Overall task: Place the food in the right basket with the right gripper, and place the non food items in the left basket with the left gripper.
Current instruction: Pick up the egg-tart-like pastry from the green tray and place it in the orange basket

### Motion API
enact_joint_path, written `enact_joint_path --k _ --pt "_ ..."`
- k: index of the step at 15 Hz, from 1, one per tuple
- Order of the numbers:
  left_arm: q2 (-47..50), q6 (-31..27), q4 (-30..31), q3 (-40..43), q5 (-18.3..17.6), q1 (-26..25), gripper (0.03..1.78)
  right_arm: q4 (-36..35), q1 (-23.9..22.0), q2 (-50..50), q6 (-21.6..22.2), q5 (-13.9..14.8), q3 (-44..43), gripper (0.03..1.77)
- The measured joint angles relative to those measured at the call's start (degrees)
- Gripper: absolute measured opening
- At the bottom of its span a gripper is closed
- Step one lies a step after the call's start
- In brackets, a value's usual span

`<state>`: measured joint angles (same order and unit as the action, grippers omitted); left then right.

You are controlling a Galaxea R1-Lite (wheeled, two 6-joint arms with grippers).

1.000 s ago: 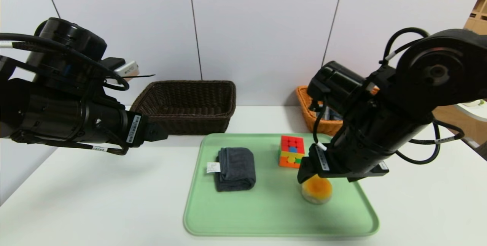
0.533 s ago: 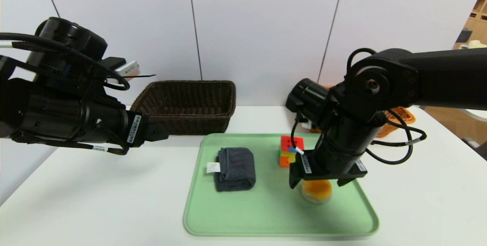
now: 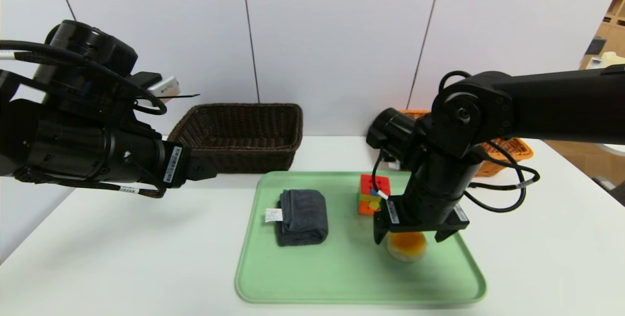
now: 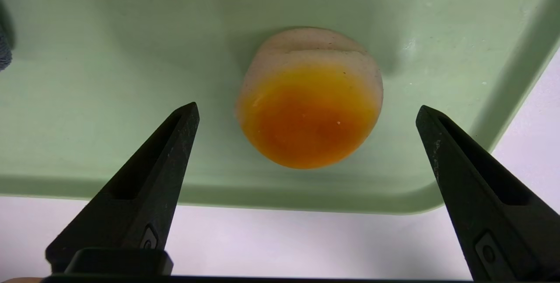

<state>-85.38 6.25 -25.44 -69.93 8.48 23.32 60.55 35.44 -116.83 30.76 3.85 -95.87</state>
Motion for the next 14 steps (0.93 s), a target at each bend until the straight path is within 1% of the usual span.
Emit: enact_joint_path --k 11,12,14 --pt "-0.1 -0.1 0.2 -0.4 0.0 0.3 1.69 0.0 -0.3 -1.9 -0.1 0.0 0.0 1.70" --pt "-0.1 -0.1 0.2 -0.4 0.0 0.4 1.69 0.0 -0.3 -2.0 -0.1 0.1 0.0 1.50" --pt "-0.1 -0.1 0.3 -0.4 0.0 0.5 1.69 0.1 -0.3 -2.1 -0.3 0.4 0.0 1.18"
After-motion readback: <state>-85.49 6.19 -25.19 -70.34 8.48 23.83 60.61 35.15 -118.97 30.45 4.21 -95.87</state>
